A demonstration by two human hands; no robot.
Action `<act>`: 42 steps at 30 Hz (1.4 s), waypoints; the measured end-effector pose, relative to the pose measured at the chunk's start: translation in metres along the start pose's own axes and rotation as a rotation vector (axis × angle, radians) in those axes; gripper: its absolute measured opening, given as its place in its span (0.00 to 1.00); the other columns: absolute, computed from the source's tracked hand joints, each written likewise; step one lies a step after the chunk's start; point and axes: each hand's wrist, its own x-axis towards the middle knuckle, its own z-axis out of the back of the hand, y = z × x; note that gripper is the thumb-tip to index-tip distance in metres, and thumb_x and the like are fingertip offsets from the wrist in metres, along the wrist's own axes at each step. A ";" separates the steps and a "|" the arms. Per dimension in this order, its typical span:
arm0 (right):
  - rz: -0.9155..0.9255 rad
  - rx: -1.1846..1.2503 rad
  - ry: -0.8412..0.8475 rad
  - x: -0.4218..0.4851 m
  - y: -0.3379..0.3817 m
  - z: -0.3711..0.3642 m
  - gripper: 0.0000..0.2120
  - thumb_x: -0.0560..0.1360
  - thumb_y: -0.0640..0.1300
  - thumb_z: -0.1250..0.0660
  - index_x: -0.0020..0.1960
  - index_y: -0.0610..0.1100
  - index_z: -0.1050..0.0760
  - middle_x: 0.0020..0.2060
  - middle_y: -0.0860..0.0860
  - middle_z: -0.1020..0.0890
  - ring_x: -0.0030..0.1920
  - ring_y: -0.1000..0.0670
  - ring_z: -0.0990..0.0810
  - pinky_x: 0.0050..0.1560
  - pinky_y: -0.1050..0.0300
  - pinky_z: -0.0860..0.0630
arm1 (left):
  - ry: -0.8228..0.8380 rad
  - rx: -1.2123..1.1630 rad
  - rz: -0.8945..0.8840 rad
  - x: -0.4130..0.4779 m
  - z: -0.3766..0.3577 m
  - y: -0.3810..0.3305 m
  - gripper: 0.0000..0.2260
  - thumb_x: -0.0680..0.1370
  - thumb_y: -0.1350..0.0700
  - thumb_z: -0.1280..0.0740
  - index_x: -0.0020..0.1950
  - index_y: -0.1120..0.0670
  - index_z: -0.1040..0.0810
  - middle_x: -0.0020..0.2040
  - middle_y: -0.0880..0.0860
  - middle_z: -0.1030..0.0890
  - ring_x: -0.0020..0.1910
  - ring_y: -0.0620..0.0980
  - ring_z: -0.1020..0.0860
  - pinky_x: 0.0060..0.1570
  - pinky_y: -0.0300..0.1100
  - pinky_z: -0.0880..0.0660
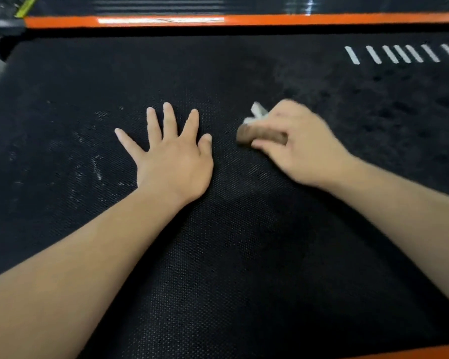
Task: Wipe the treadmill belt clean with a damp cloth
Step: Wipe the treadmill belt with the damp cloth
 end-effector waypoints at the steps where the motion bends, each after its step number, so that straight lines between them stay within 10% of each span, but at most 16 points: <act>1: -0.099 -0.069 -0.079 0.016 -0.020 0.003 0.11 0.76 0.53 0.32 0.57 0.58 0.18 0.45 0.47 0.25 0.50 0.43 0.24 0.52 0.52 0.28 | 0.007 0.011 0.002 0.001 0.001 -0.001 0.26 0.85 0.40 0.57 0.84 0.42 0.51 0.85 0.55 0.56 0.83 0.58 0.62 0.72 0.75 0.67; 3: -0.313 -0.086 -0.203 0.039 -0.044 0.001 0.11 0.76 0.54 0.34 0.56 0.57 0.18 0.46 0.46 0.26 0.53 0.40 0.24 0.53 0.51 0.27 | 0.002 0.020 -0.013 0.006 0.006 -0.004 0.24 0.86 0.42 0.53 0.82 0.47 0.44 0.83 0.60 0.49 0.83 0.61 0.57 0.73 0.74 0.66; 6: -0.135 -0.070 -0.117 0.027 -0.015 -0.016 0.12 0.76 0.54 0.33 0.58 0.59 0.18 0.47 0.49 0.27 0.51 0.45 0.25 0.51 0.51 0.27 | -0.067 -0.117 -0.020 0.021 0.011 -0.009 0.19 0.86 0.45 0.47 0.74 0.51 0.35 0.75 0.61 0.40 0.79 0.61 0.45 0.75 0.72 0.63; 9: 0.044 0.015 0.013 0.017 -0.010 -0.006 0.13 0.76 0.55 0.34 0.59 0.60 0.19 0.47 0.50 0.25 0.50 0.47 0.25 0.52 0.51 0.28 | -0.063 -0.088 -0.033 0.028 0.003 -0.010 0.25 0.85 0.41 0.50 0.82 0.42 0.45 0.84 0.56 0.51 0.83 0.62 0.57 0.74 0.72 0.64; 12: -0.228 -0.154 -0.155 0.064 -0.057 0.004 0.14 0.75 0.58 0.36 0.58 0.58 0.19 0.47 0.47 0.26 0.53 0.40 0.24 0.53 0.51 0.27 | 0.008 0.009 -0.048 0.030 0.000 -0.010 0.30 0.82 0.33 0.58 0.84 0.39 0.53 0.85 0.51 0.57 0.82 0.61 0.63 0.74 0.73 0.66; 19: 0.013 0.026 0.024 0.054 -0.021 -0.008 0.12 0.77 0.52 0.32 0.59 0.59 0.18 0.47 0.46 0.23 0.51 0.45 0.24 0.53 0.51 0.27 | -0.019 0.054 -0.060 0.028 -0.003 -0.011 0.33 0.81 0.30 0.59 0.84 0.40 0.54 0.85 0.52 0.56 0.83 0.61 0.63 0.73 0.74 0.64; 24: -0.402 -0.207 -0.227 0.114 -0.080 0.000 0.15 0.75 0.57 0.35 0.57 0.53 0.19 0.49 0.43 0.24 0.53 0.37 0.22 0.55 0.46 0.24 | -0.018 0.043 -0.066 0.028 -0.002 -0.011 0.32 0.81 0.31 0.59 0.84 0.40 0.54 0.85 0.53 0.56 0.82 0.62 0.63 0.73 0.74 0.64; 30: 0.030 -0.079 0.034 0.095 -0.049 -0.002 0.13 0.76 0.54 0.33 0.59 0.61 0.20 0.47 0.48 0.23 0.51 0.46 0.24 0.52 0.53 0.29 | -0.027 0.057 -0.075 0.028 -0.003 -0.010 0.33 0.80 0.31 0.60 0.84 0.41 0.55 0.85 0.53 0.57 0.82 0.63 0.63 0.73 0.75 0.62; 34: -0.395 -0.180 -0.237 0.141 -0.100 0.009 0.12 0.77 0.54 0.32 0.59 0.56 0.18 0.50 0.48 0.24 0.56 0.39 0.22 0.56 0.51 0.27 | -0.022 0.055 -0.076 0.028 -0.003 -0.011 0.33 0.80 0.31 0.61 0.84 0.41 0.56 0.85 0.53 0.57 0.82 0.63 0.63 0.73 0.75 0.62; 39: -0.030 -0.061 -0.013 0.124 -0.059 -0.012 0.11 0.77 0.53 0.33 0.58 0.55 0.18 0.48 0.45 0.24 0.50 0.43 0.25 0.52 0.49 0.27 | -0.030 0.066 -0.071 0.028 -0.002 -0.012 0.33 0.79 0.31 0.63 0.83 0.40 0.56 0.85 0.53 0.57 0.82 0.63 0.63 0.74 0.75 0.62; 42: -0.294 -0.185 -0.196 0.160 -0.101 0.003 0.11 0.76 0.54 0.32 0.56 0.54 0.17 0.49 0.47 0.20 0.51 0.43 0.22 0.52 0.53 0.27 | -0.027 0.060 -0.076 0.028 -0.003 -0.011 0.33 0.79 0.30 0.63 0.83 0.40 0.56 0.85 0.53 0.57 0.82 0.63 0.63 0.74 0.74 0.62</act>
